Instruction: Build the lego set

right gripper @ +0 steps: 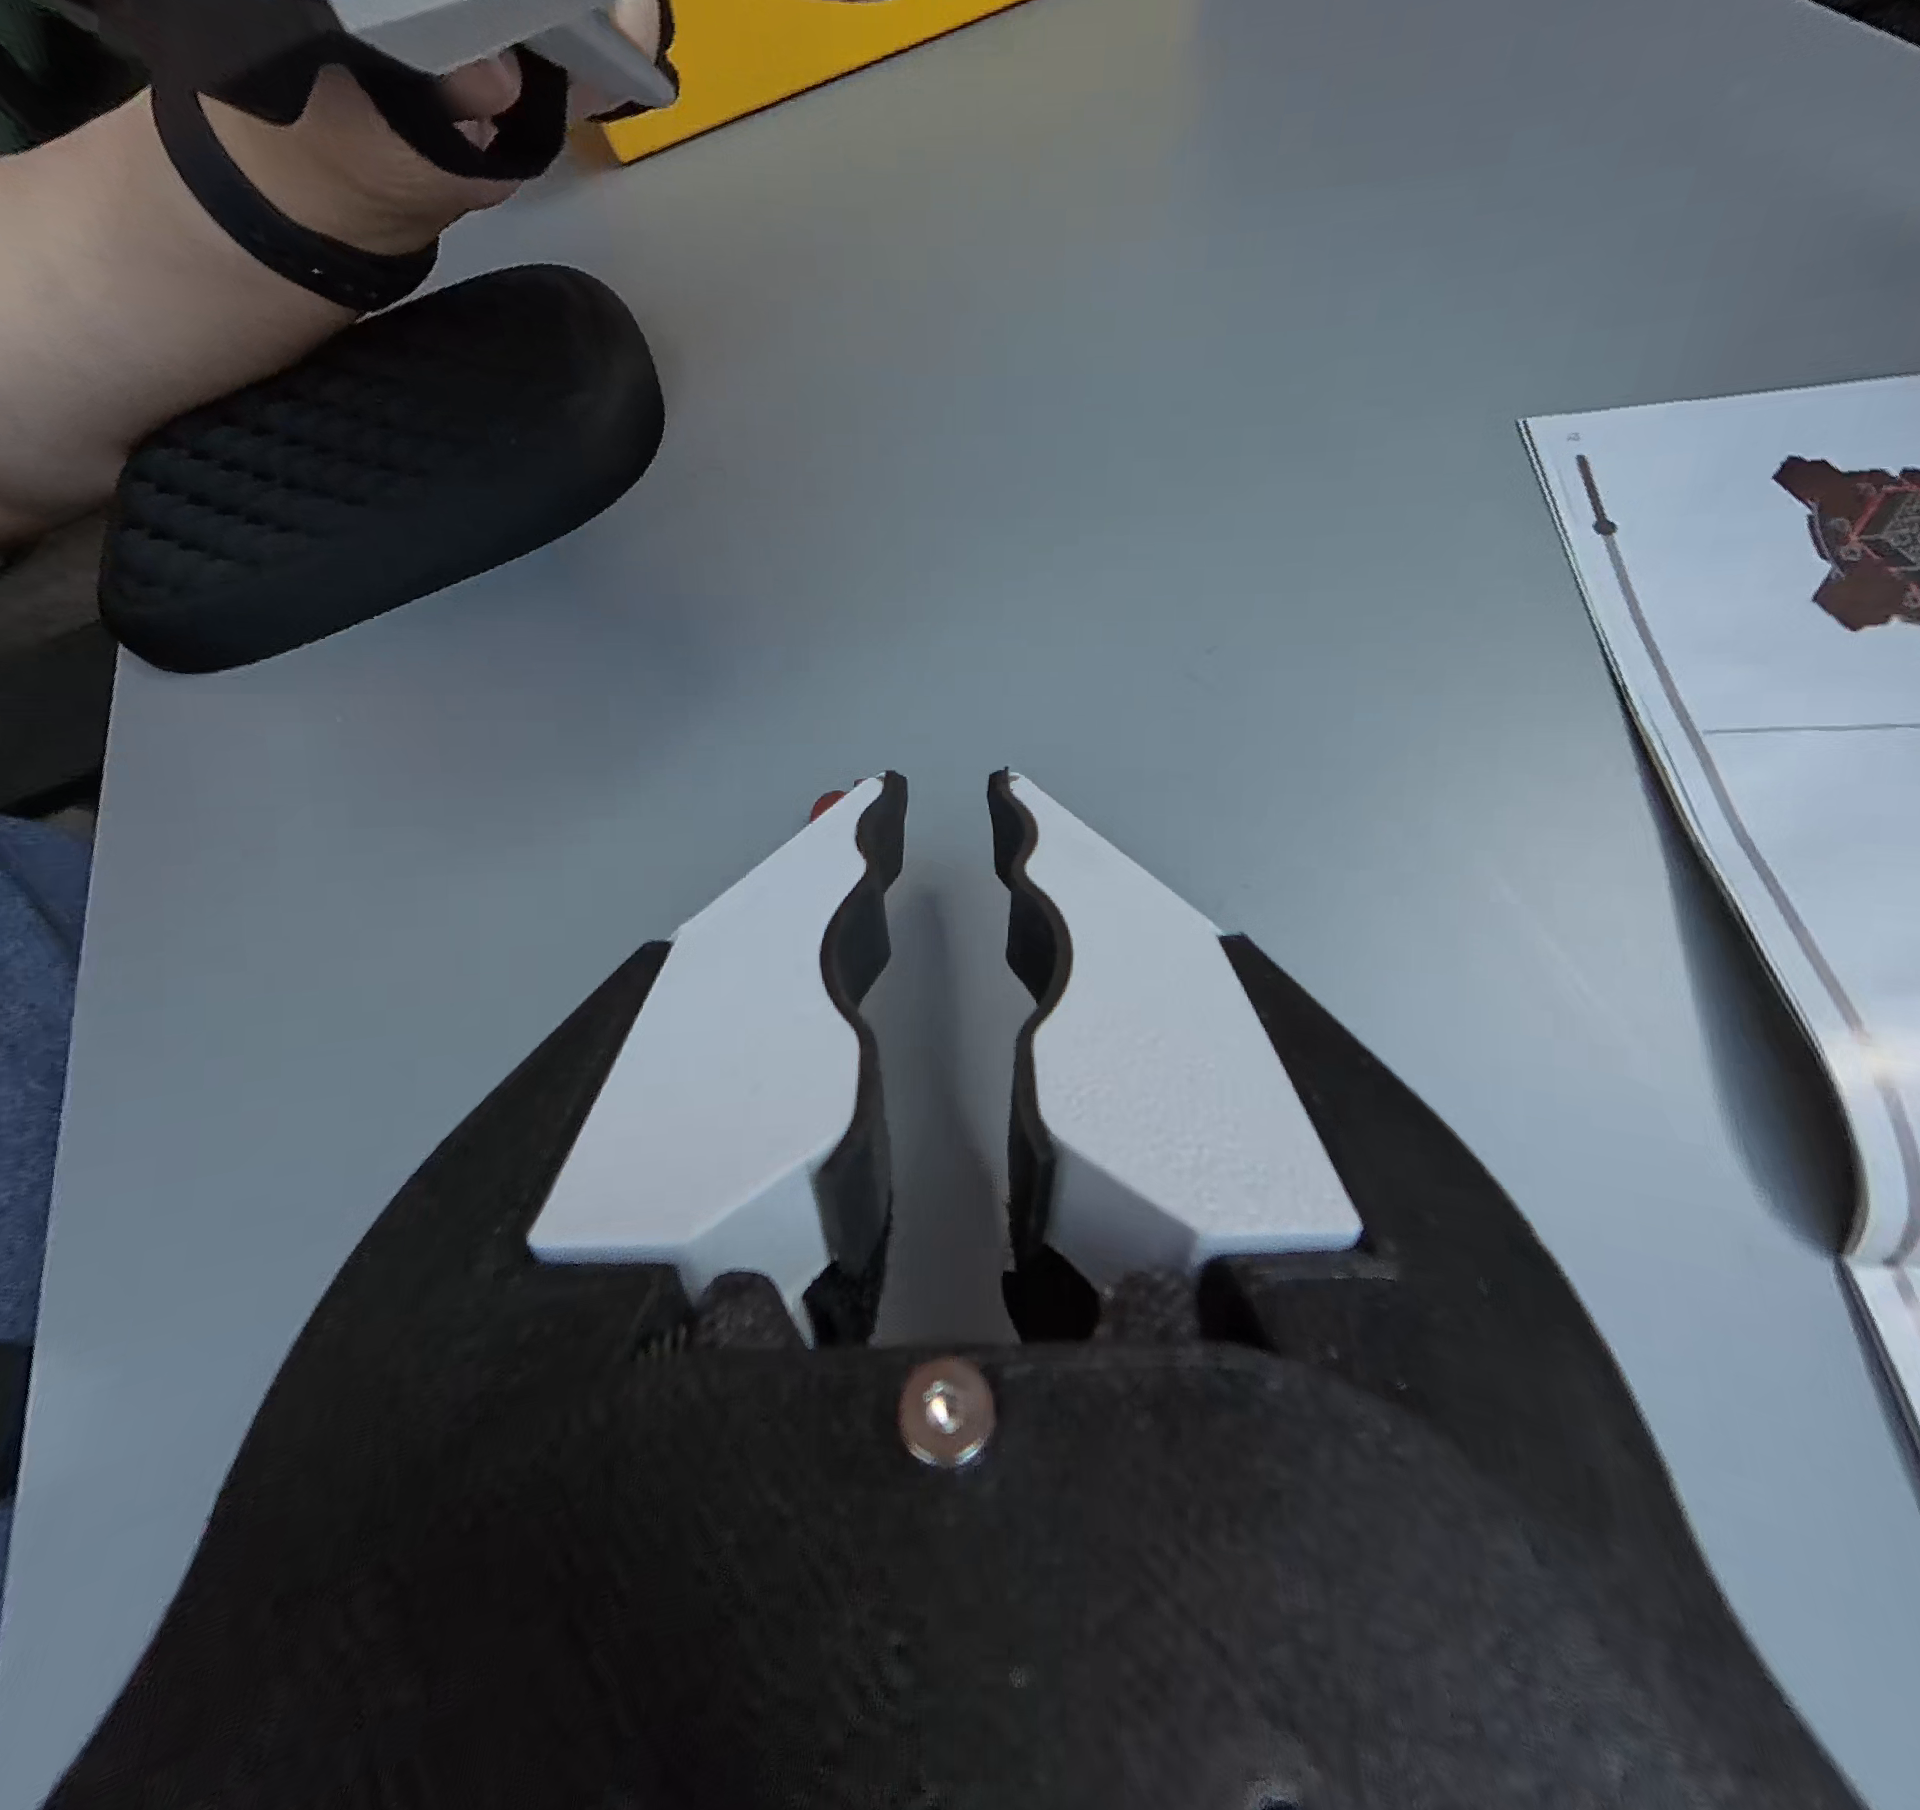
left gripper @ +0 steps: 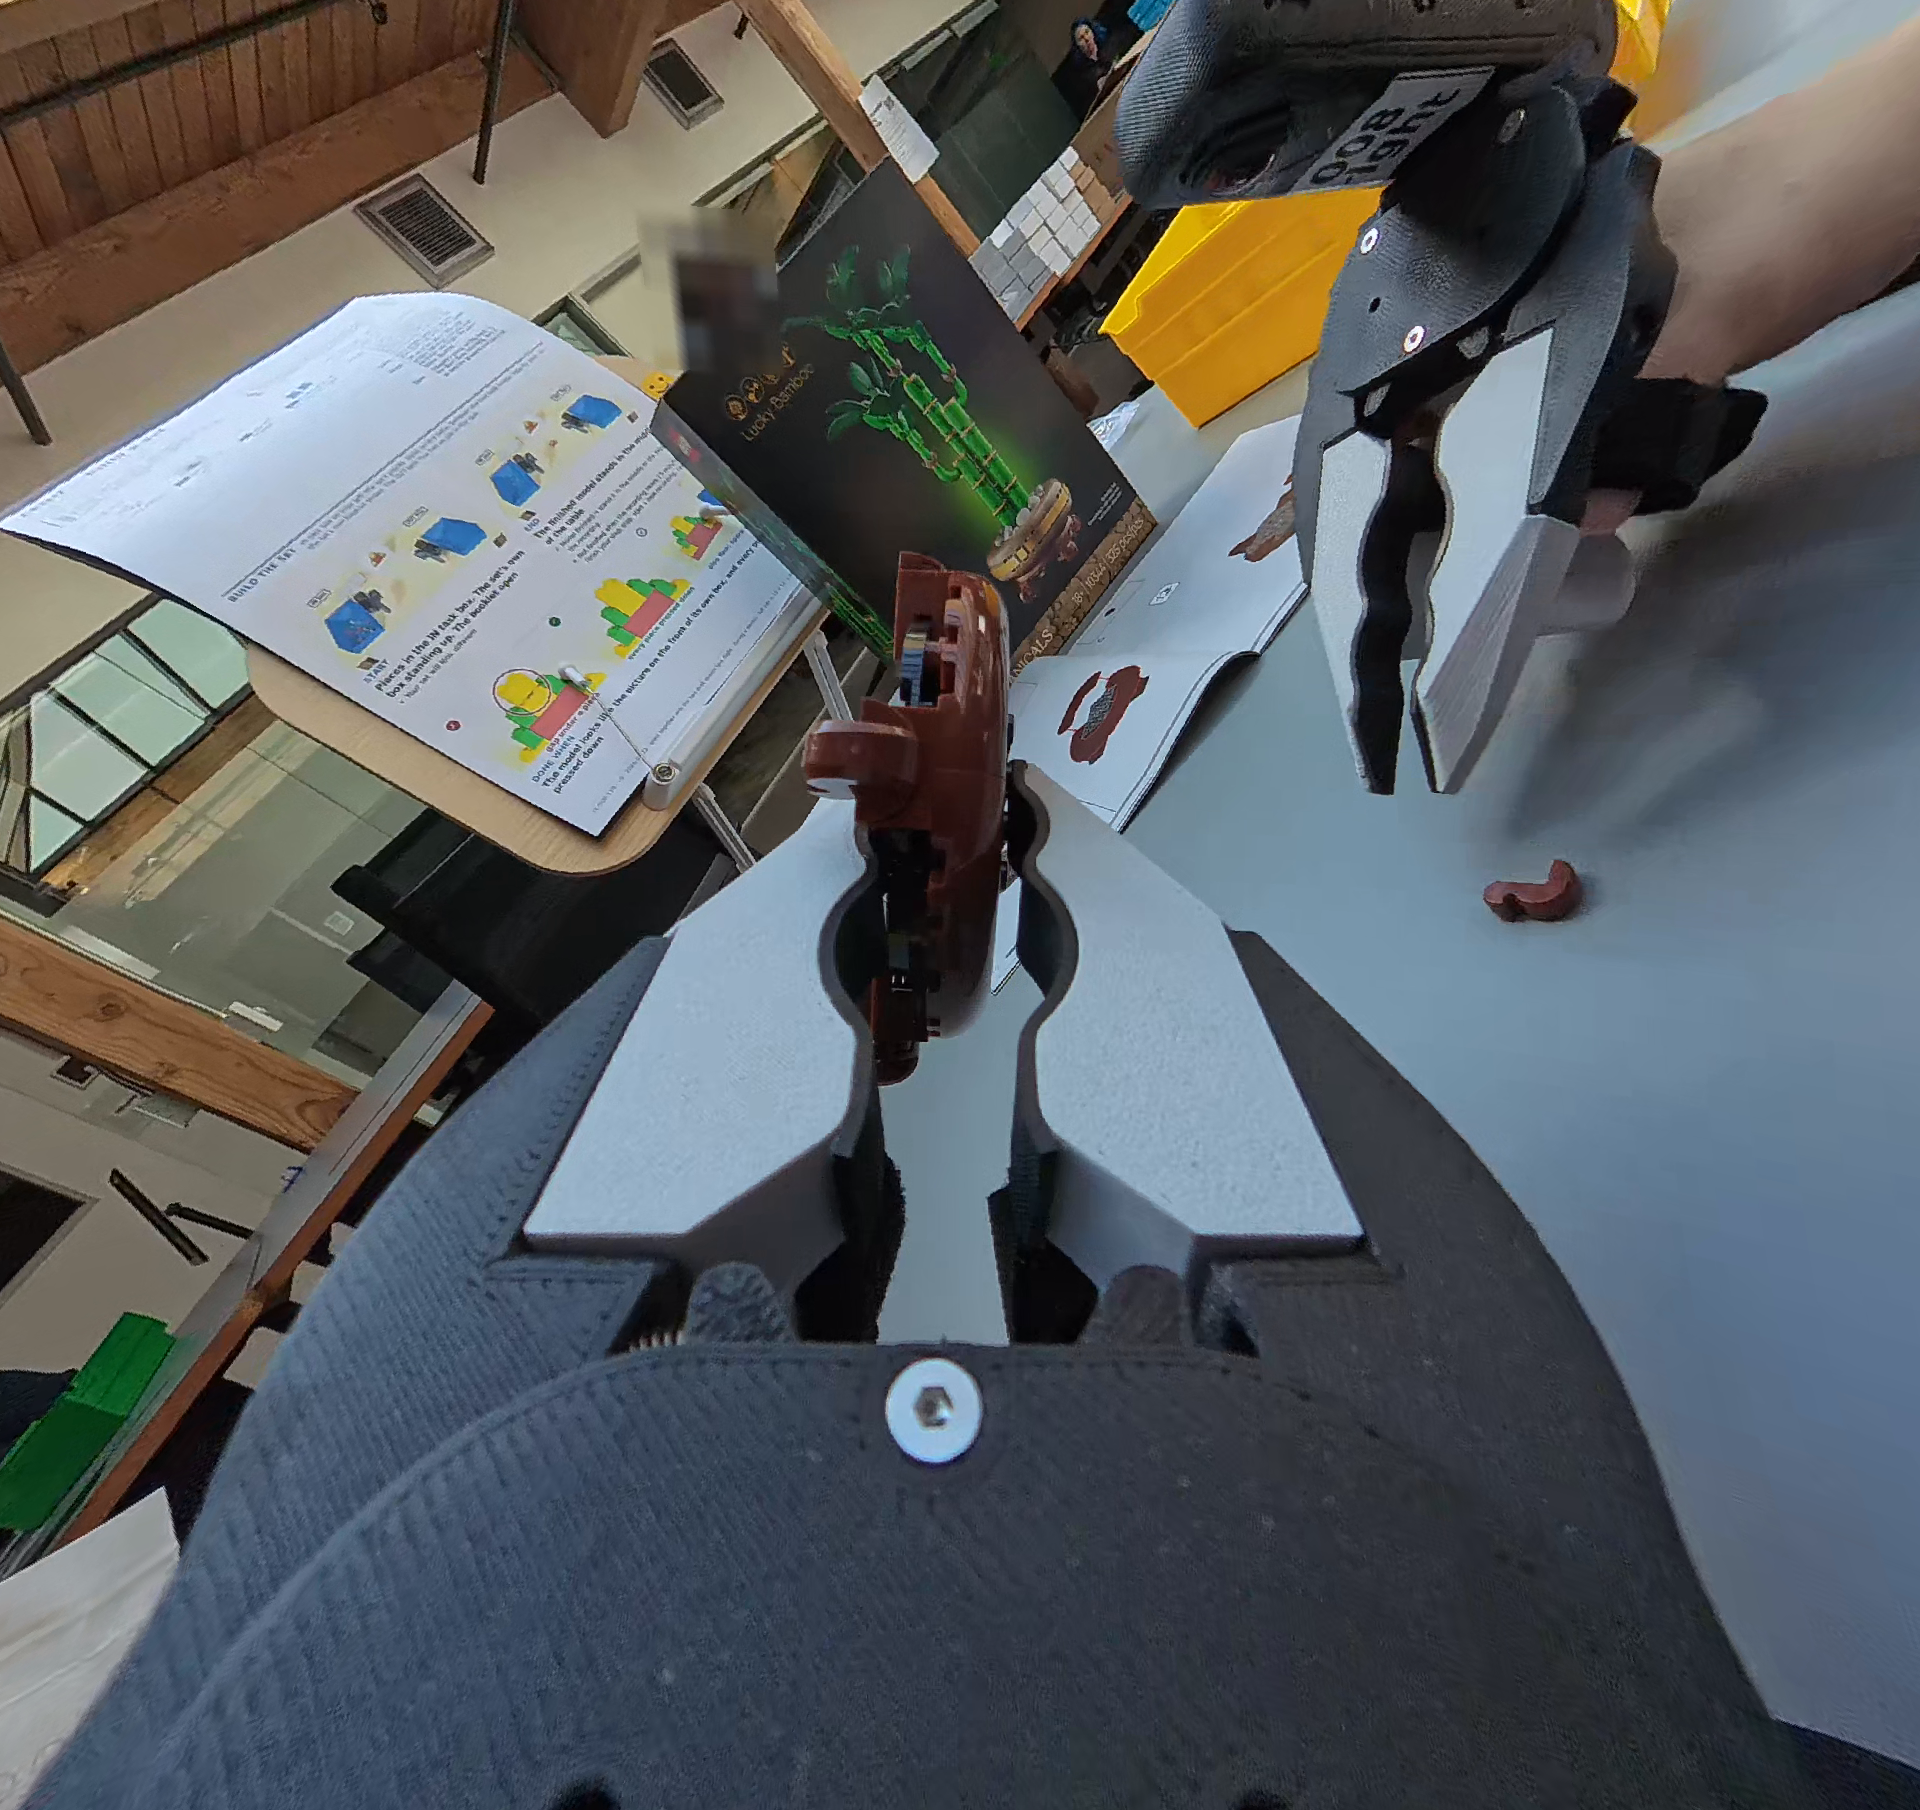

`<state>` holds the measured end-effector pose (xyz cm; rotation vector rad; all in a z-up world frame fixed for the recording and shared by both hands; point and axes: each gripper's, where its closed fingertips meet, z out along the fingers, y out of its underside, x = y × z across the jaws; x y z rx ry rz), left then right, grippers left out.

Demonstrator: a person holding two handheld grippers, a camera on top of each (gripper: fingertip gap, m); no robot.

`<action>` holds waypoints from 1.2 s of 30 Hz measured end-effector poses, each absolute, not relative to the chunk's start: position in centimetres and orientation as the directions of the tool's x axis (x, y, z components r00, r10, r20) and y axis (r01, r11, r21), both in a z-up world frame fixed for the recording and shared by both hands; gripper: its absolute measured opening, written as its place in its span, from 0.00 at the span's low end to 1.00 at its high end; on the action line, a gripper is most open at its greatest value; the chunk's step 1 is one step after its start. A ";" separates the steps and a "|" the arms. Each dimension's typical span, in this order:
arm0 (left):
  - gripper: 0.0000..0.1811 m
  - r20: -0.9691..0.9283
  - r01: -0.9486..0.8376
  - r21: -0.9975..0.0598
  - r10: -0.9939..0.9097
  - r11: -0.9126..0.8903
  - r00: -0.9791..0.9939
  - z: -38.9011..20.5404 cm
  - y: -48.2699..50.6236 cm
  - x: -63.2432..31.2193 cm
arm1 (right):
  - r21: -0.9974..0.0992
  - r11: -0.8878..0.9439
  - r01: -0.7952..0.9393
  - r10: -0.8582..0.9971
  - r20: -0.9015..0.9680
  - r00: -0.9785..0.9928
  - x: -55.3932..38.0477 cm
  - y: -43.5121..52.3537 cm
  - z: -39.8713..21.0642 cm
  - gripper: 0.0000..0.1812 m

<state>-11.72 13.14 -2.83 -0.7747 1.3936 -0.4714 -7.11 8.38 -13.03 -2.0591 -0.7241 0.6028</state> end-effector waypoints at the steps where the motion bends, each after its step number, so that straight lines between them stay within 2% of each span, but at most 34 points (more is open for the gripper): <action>1: 0.10 -0.691 -0.147 -0.723 -0.707 0.675 0.148 -2.8 13.2 -11.7 | -0.835 -0.497 0.236 0.664 -0.191 0.723 -7.0 8.3 -12.9 0.09; 3: 0.10 -0.692 -0.151 -0.722 -0.707 0.675 0.148 -2.9 13.3 -11.7 | -0.821 -0.536 0.195 0.648 -0.252 0.719 -7.4 7.6 -12.9 0.09; 9: 0.10 -0.698 -0.163 -0.716 -0.704 0.679 0.130 -3.4 13.1 -11.3 | -0.745 -0.623 0.238 0.584 -0.240 0.776 -8.2 7.0 -14.8 0.09; 15: 0.10 -0.702 -0.175 -0.711 -0.699 0.681 0.134 -3.4 13.2 -11.2 | -0.652 -0.620 0.435 0.555 0.027 0.831 -9.5 6.8 -13.8 0.13; 21: 0.09 -0.718 -0.180 -0.695 -0.681 0.696 0.143 -3.2 13.1 -11.1 | -0.623 -0.643 0.445 0.475 0.131 0.870 -10.0 7.2 -15.4 0.15; 27: 0.09 -0.752 -0.194 -0.659 -0.645 0.727 0.137 -3.4 12.9 -11.0 | -0.614 -0.635 0.468 0.480 0.161 0.863 -9.6 7.0 -16.0 0.05; 29: 0.09 -0.765 -0.192 -0.644 -0.629 0.741 0.137 -3.3 12.7 -11.0 | -0.647 -0.634 0.424 0.484 0.095 0.870 -9.2 6.7 -15.3 0.05; 31: 0.09 -0.766 -0.174 -0.643 -0.628 0.746 0.138 -3.1 12.3 -11.0 | -0.733 -0.624 0.272 0.489 -0.095 0.867 -9.0 6.3 -12.2 0.05; 34: 0.09 -0.769 -0.156 -0.638 -0.618 0.754 0.159 -2.5 11.9 -11.0 | -0.816 -0.573 -0.075 0.556 -0.454 0.697 -8.3 5.9 -1.7 0.04; 35: 0.09 -0.779 -0.156 -0.626 -0.604 0.764 0.165 -2.4 11.7 -10.9 | -0.805 -0.573 -0.156 0.585 -0.535 0.609 -8.0 5.8 1.8 0.04; 36: 0.09 -0.795 -0.155 -0.606 -0.583 0.780 0.170 -2.2 11.4 -10.9 | -0.783 -0.600 -0.166 0.602 -0.579 0.550 -7.9 5.9 4.1 0.04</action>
